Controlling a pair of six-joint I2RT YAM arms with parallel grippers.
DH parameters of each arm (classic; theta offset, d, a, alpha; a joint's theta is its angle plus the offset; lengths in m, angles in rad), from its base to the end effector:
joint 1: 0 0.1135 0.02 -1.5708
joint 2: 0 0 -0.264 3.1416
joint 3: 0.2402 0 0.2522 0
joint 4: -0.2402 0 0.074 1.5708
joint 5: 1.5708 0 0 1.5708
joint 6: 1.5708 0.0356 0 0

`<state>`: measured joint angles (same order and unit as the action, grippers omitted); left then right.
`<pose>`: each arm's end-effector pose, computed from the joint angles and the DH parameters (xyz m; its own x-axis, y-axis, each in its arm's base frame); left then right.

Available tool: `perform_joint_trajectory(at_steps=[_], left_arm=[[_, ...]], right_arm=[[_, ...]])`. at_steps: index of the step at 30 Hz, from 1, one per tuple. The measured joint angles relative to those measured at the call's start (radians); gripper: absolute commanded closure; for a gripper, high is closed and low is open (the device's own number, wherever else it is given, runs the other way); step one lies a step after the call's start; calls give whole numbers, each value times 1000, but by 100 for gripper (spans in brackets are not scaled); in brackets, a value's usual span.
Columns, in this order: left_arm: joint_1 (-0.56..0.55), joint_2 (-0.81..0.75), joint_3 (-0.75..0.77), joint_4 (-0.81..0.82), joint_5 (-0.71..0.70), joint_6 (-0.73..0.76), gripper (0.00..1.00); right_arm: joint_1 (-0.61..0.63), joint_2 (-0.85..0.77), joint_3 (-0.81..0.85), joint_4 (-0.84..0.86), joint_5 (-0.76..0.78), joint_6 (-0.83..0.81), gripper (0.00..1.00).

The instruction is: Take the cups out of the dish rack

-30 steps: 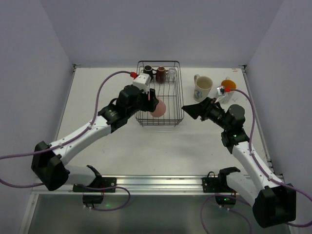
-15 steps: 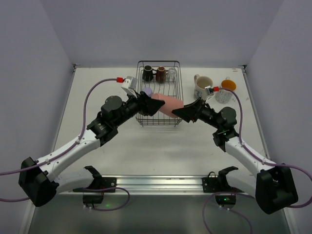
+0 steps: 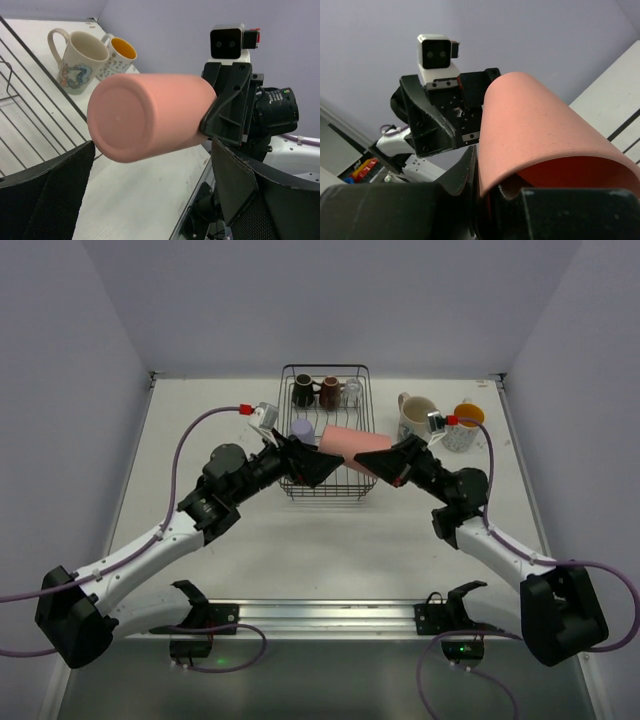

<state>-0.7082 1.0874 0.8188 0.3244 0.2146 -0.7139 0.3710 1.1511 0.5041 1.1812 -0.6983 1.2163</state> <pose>0.1910 -0.1736 0.3462 -0.4899 -0.4228 -0.7624 0.6302 0.4326 -0.6448 0.2072 0.1052 0.3064 -0.5793 0.5454 -0.6057 -0.7204 0.0050 0.6935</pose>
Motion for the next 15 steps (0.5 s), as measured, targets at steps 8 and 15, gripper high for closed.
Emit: perform_joint_trajectory(at_steps=[8, 15], left_arm=[[-2, -126, 73, -296, -139, 189, 0], [-2, -213, 147, -514, -273, 364, 0]], right_arm=[[-1, -206, 91, -576, 160, -291, 100], [-52, -219, 433, -1183, 495, -670, 100]])
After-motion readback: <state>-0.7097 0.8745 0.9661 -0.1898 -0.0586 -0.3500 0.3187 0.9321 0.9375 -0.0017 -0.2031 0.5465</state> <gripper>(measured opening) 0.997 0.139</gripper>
